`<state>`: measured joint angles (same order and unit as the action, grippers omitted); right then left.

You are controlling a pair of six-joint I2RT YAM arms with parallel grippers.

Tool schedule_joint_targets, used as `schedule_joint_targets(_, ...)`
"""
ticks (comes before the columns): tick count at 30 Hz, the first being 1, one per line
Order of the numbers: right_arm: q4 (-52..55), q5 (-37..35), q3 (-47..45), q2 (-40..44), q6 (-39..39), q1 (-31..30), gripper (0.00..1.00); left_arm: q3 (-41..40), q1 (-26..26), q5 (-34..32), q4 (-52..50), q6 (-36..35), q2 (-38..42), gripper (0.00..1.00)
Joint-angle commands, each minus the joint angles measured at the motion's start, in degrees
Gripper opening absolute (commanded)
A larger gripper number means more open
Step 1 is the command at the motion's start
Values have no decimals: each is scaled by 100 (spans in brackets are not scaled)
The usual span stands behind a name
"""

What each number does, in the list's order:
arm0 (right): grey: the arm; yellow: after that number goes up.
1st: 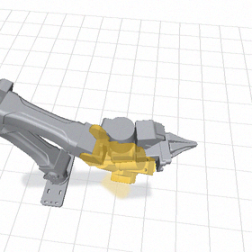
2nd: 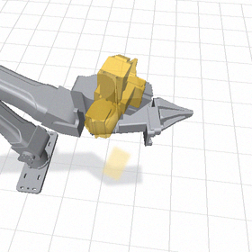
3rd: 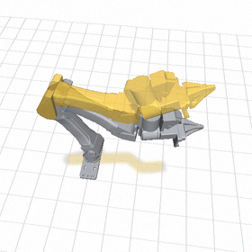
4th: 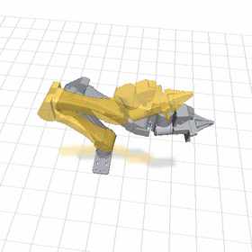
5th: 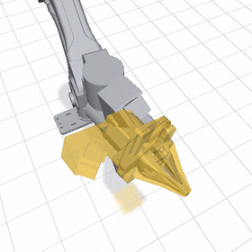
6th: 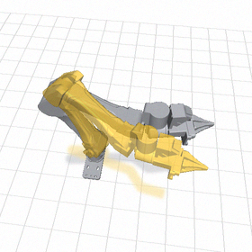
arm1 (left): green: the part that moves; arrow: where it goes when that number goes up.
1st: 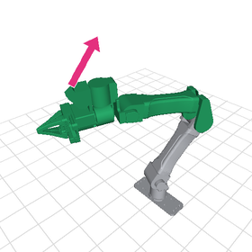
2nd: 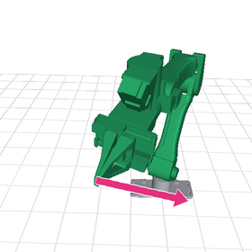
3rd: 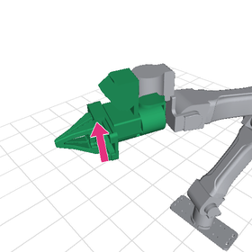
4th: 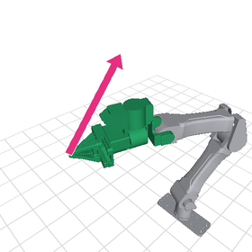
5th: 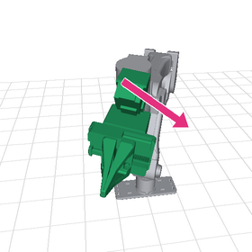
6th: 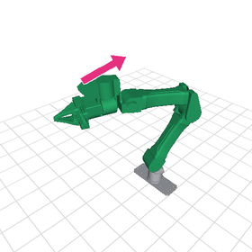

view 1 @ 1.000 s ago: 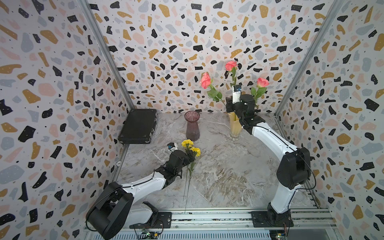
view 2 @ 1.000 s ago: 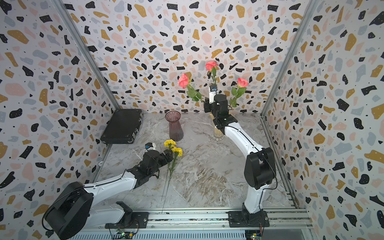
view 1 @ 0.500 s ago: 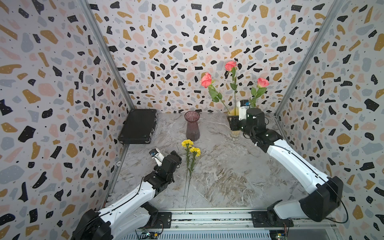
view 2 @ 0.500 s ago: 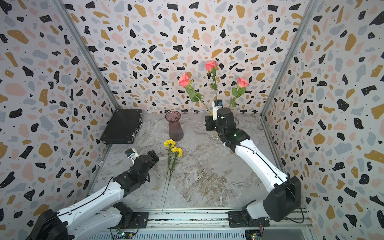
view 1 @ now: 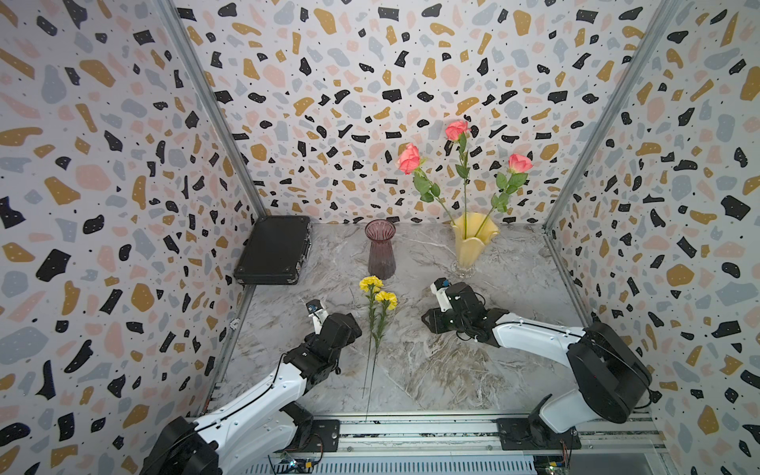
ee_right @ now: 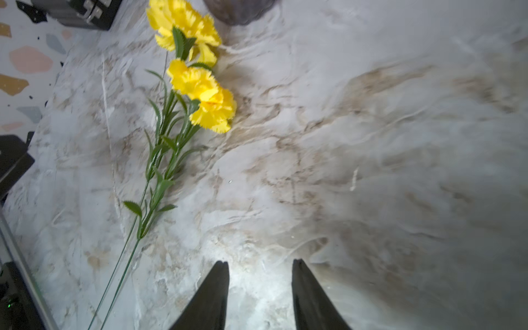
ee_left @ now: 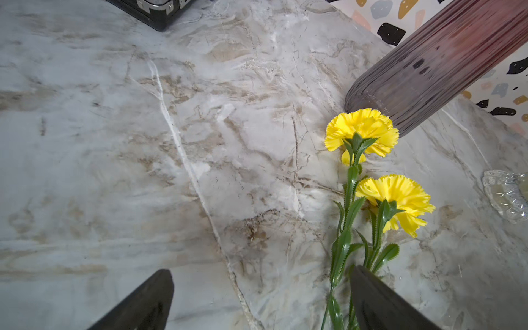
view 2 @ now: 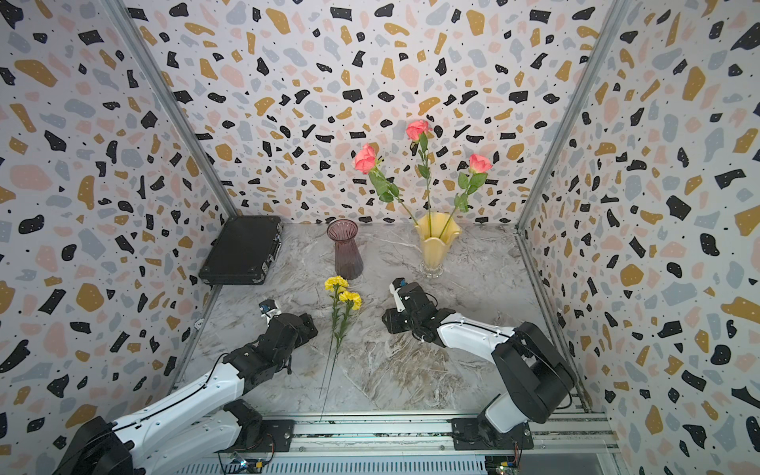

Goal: Arrange the flowers in different vases according to their colors
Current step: Pick up the flower at the center of the board.

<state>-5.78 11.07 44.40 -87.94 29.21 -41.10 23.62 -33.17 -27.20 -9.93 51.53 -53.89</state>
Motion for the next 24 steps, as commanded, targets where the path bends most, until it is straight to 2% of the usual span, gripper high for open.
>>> schedule_joint_targets(1, -540, 269, 224, -65, -53, -137, 41, -21, -18, 81, 387, -177, -48, 99)
schedule_joint_targets(7, -276, 326, 479, -333, 1, -282, 41, 56, -22, 90, 382, -123, -187, 99)
schedule_joint_targets(9, -102, 241, 522, -363, 171, -340, 41, 232, -17, -225, -34, 146, -203, 99)
schedule_joint_targets(11, 210, 187, 644, -397, 357, -455, 40, 408, -19, -810, -766, 634, -188, 99)
schedule_joint_targets(14, 978, -271, 863, -360, 644, -856, 37, 446, -16, -1570, -1435, 1413, -137, 99)
schedule_joint_targets(16, 937, -616, 735, -299, 1141, -1202, 37, 387, -19, -1785, -1566, 1702, -61, 99)
schedule_joint_targets(19, 409, -822, 580, -407, 1782, -1676, 37, 290, -14, -1811, -1486, 1703, 77, 99)
schedule_joint_targets(24, 789, -1306, 1245, -923, 1993, -2328, 37, 153, -14, -1827, -1410, 1702, 311, 99)
